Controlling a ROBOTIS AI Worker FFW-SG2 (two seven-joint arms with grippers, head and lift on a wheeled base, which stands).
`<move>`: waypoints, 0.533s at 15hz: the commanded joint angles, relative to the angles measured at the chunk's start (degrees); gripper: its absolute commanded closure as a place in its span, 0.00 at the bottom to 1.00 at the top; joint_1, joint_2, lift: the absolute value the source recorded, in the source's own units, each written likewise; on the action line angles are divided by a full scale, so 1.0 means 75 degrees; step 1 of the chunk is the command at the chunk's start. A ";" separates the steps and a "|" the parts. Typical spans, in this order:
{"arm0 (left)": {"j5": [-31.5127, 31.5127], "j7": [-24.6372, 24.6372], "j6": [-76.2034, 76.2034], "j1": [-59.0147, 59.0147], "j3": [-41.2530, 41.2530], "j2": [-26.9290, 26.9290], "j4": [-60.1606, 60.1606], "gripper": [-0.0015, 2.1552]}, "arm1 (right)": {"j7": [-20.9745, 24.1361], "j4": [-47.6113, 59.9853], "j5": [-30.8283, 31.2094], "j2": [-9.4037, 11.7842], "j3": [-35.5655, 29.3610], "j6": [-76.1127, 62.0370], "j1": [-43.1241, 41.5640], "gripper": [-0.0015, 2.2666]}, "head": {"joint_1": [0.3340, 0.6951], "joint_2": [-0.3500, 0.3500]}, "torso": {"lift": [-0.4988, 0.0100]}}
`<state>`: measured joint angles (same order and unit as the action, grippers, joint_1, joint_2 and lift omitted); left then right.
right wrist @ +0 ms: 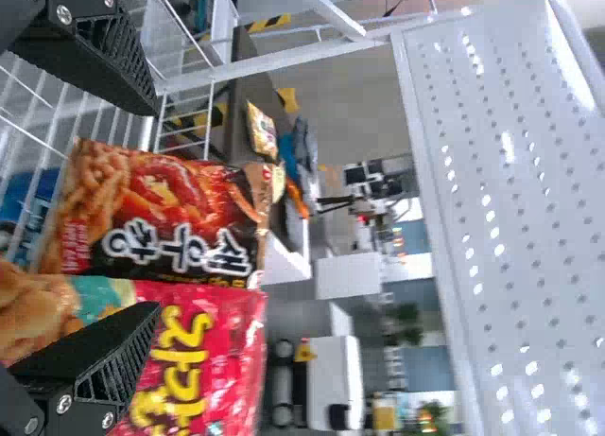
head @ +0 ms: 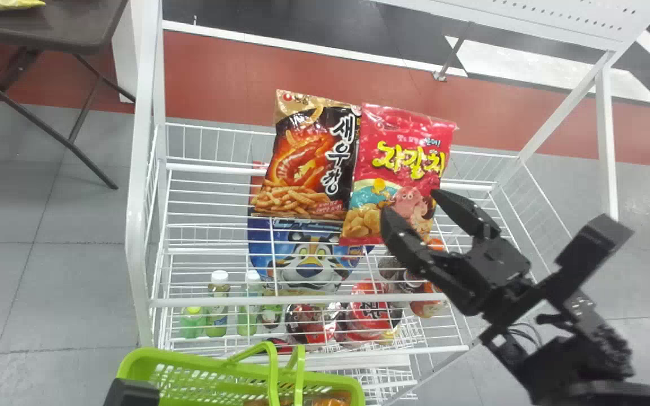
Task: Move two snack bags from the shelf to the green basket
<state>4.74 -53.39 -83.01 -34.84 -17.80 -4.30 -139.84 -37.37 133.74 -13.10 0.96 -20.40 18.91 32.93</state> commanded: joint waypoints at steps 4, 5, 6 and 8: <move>0.0035 -0.0007 0.0081 -0.0065 0.0017 -0.0001 0.0059 0.95 | 0.0858 -0.0910 0.0961 -0.0011 0.1596 -0.2878 0.0906 0.04 | 1.00 0.00 | 0.95; 0.0047 -0.0018 0.0105 -0.0065 0.0017 0.0011 0.0082 0.95 | 0.1350 -0.0968 0.1172 -0.0046 0.1924 -0.3440 0.1117 0.04 | 1.00 0.00 | 0.95; 0.0071 -0.0042 0.0128 -0.0065 0.0029 -0.0001 0.0117 0.95 | 0.1584 -0.1027 0.1137 -0.0128 0.2111 -0.3768 0.1293 0.04 | 1.00 0.00 | 0.95; 0.0082 -0.0100 0.0152 -0.0077 0.0064 -0.0013 0.0129 0.95 | 0.1936 -0.1097 0.1066 -0.0135 0.2252 -0.4026 0.1492 0.04 | 1.00 0.00 | 0.95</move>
<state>5.29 -54.00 -81.97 -35.33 -17.48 -4.31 -138.95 -23.63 125.95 -4.89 0.10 -4.41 -9.67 43.02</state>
